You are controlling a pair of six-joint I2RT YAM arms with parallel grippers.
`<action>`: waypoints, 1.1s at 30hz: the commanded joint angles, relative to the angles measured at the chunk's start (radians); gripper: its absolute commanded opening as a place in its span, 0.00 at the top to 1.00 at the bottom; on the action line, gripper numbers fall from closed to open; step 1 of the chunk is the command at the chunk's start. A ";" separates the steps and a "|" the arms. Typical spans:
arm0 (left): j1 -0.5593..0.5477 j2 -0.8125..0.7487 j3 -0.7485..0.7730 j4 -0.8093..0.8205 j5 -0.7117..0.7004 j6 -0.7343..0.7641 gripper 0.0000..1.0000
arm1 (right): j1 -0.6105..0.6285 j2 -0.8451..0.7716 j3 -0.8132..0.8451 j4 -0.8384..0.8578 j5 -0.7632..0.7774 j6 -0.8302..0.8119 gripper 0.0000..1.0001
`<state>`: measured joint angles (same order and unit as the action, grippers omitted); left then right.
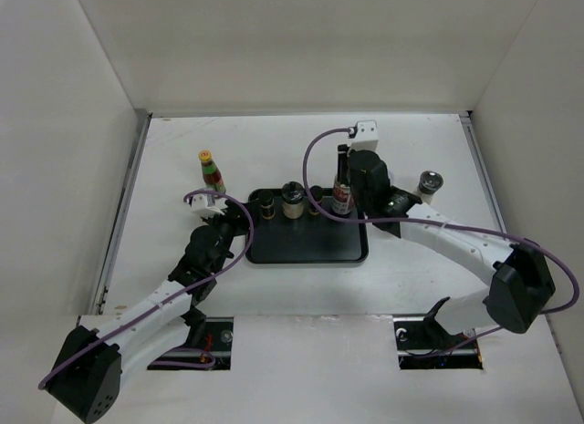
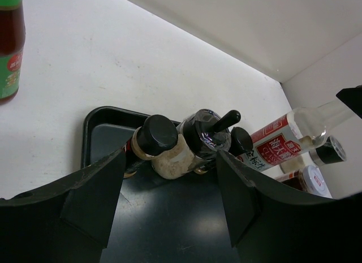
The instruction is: Organize the condiment bottles
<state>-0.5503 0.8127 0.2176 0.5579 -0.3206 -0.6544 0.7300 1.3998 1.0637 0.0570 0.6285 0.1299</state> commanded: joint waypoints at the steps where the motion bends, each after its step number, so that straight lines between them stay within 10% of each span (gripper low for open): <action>1: 0.005 -0.007 0.006 0.045 0.003 0.012 0.36 | 0.016 -0.056 -0.022 0.152 0.025 0.033 0.71; 15: 0.008 -0.043 0.026 -0.010 -0.060 0.036 0.36 | 0.041 -0.171 -0.114 0.173 0.027 0.056 0.16; 20: 0.008 -0.095 0.135 -0.222 -0.152 0.050 0.36 | 0.044 -0.329 -0.178 0.152 -0.004 0.069 0.11; 23: 0.011 -0.106 0.222 -0.350 -0.228 0.071 0.35 | 0.050 -0.433 -0.244 0.139 -0.039 0.120 0.20; 28: 0.037 -0.086 0.363 -0.541 -0.368 0.108 0.30 | 0.055 -0.547 -0.364 0.124 -0.124 0.244 0.81; 33: 0.105 0.037 0.505 -0.662 -0.399 0.127 0.27 | 0.068 -0.565 -0.479 0.204 -0.158 0.298 0.73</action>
<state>-0.4763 0.7853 0.6384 0.0105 -0.6632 -0.5602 0.7856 0.8387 0.6289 0.1894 0.5190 0.3687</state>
